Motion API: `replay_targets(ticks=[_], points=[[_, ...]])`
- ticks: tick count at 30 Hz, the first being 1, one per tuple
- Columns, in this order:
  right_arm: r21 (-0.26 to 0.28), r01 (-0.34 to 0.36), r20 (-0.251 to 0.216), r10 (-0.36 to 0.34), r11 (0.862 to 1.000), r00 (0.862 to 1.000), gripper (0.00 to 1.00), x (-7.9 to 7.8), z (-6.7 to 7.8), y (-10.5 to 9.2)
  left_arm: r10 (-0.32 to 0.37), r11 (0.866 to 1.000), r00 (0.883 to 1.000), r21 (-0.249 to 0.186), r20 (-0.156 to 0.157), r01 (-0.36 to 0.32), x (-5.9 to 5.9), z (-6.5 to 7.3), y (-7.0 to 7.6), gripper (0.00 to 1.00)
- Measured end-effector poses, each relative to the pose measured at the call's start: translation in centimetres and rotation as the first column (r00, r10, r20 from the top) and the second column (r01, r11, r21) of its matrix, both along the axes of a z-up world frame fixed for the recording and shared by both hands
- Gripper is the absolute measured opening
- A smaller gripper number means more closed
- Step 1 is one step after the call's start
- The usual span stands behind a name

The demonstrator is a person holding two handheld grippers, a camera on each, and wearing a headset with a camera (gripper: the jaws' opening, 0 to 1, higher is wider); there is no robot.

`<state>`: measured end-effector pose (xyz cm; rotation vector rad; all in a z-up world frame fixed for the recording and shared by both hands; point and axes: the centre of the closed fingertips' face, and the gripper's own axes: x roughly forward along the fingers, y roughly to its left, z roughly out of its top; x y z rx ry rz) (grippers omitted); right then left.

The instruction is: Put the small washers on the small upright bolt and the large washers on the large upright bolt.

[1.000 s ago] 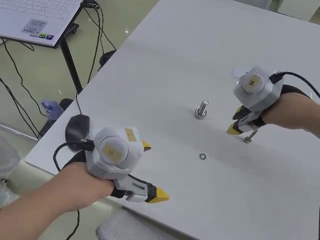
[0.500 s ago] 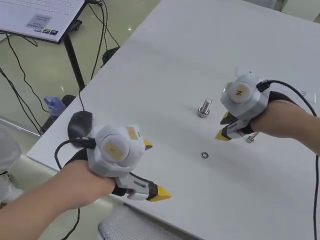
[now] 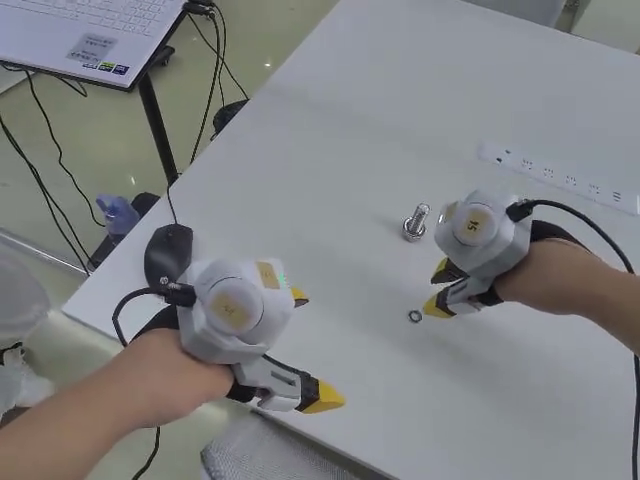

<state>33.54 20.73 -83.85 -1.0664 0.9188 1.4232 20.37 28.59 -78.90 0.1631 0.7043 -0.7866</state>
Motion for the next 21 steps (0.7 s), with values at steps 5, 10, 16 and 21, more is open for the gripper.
replay_targets(ticks=[5,10,16,21], points=[[-0.005,0.003,-0.013,-0.003,1.0,1.0,0.28,-0.1,-1.1,0.0,0.01,1.0,1.0,-0.004,0.007,-0.01,0.1,0.3,0.2,0.73],[-0.021,0.006,-0.018,-0.007,1.0,1.0,0.28,0.3,-2.5,0.2,0.011,1.0,1.0,-0.003,0.006,-0.011,0.1,0.2,0.1,0.73],[-0.039,0.0,-0.02,-0.001,0.999,1.0,0.27,0.1,-3.8,0.3,0.011,1.0,1.0,-0.006,0.001,-0.011,0.0,0.1,0.1,0.72],[-0.045,0.004,-0.016,-0.004,0.999,1.0,0.26,0.1,-4.3,0.2,0.016,1.0,1.0,-0.002,-0.005,-0.016,-0.1,-0.1,0.3,0.71]])
